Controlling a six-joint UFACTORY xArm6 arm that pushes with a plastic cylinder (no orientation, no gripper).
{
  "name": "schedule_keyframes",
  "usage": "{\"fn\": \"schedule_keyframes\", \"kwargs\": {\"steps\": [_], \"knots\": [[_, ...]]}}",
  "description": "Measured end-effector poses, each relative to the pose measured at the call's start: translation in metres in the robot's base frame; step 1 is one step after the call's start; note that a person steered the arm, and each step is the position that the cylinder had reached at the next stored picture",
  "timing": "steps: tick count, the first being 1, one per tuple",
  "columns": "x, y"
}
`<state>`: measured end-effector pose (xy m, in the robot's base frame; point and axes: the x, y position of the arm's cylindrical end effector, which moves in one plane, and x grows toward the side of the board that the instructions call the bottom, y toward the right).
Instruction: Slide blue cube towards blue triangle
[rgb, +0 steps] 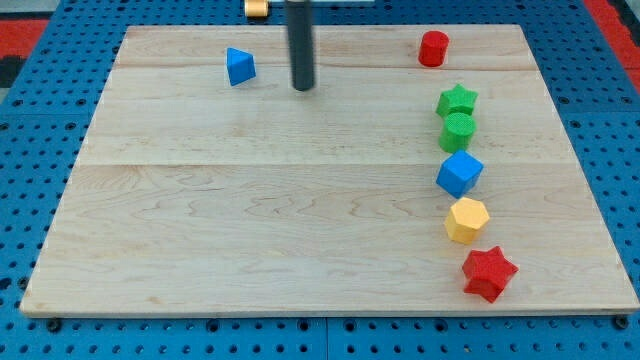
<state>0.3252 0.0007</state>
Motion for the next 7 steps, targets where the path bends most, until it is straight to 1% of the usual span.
{"fn": "schedule_keyframes", "kwargs": {"steps": [1, 2, 3, 4, 5, 6, 7], "knots": [[-0.002, 0.019], [-0.033, 0.035], [-0.045, 0.093], [-0.026, 0.173], [0.014, 0.231], [0.072, 0.262], [0.122, 0.258]]}}
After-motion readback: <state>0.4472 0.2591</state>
